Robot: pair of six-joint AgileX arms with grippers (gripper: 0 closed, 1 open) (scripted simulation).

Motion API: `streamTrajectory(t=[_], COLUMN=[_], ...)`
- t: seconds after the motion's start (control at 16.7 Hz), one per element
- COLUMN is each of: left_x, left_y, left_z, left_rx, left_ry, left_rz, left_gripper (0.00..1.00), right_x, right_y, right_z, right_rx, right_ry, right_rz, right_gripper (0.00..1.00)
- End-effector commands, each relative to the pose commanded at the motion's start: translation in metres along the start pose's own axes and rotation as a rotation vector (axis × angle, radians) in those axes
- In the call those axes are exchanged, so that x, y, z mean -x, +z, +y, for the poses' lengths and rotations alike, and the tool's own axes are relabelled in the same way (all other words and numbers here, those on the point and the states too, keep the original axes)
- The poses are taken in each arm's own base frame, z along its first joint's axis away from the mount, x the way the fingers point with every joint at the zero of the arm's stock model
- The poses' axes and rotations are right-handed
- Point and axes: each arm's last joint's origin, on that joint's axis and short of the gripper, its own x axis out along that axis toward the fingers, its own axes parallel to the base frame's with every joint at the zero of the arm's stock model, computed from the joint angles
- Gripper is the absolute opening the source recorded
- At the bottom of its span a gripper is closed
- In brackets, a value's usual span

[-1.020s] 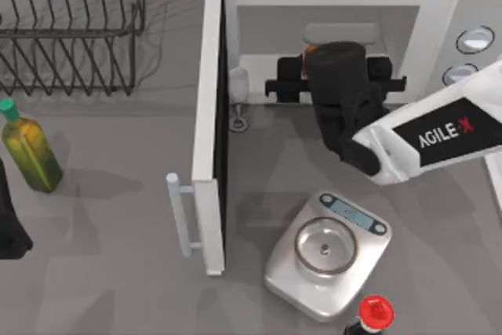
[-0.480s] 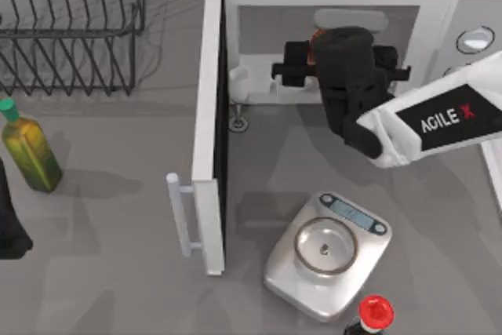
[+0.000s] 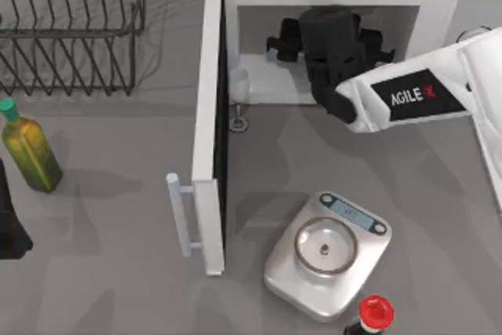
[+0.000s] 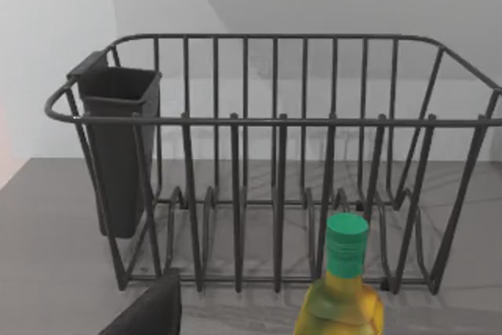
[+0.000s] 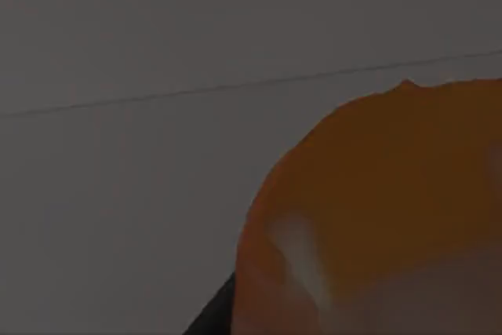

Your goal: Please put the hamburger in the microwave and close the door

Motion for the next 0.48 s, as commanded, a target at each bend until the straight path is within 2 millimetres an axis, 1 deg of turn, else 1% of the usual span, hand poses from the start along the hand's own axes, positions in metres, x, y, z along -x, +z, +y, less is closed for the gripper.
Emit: streamTrajectory(t=[0.12,0.24,0.36,0.48], left_x=[0.000,0.000,0.000,0.000], left_y=[0.000,0.000,0.000,0.000], left_z=[0.000,0.000,0.000,0.000], left_rx=[0.000,0.000,0.000,0.000], left_ry=[0.000,0.000,0.000,0.000], left_rz=[0.000,0.000,0.000,0.000], left_gripper=[1.00,1.00,1.00,1.00], right_x=[-0.012,-0.018,-0.020,-0.021], right_y=[0.001,-0.007,-0.016,-0.022], right_z=[0.008,0.017,0.026,0.029], right_rx=[0.038,0.092,0.140,0.159], right_ry=[0.012,0.020,0.027,0.029], right_rz=[0.003,0.023,0.039,0.050], right_gripper=[0.00,0.00,0.00,0.00])
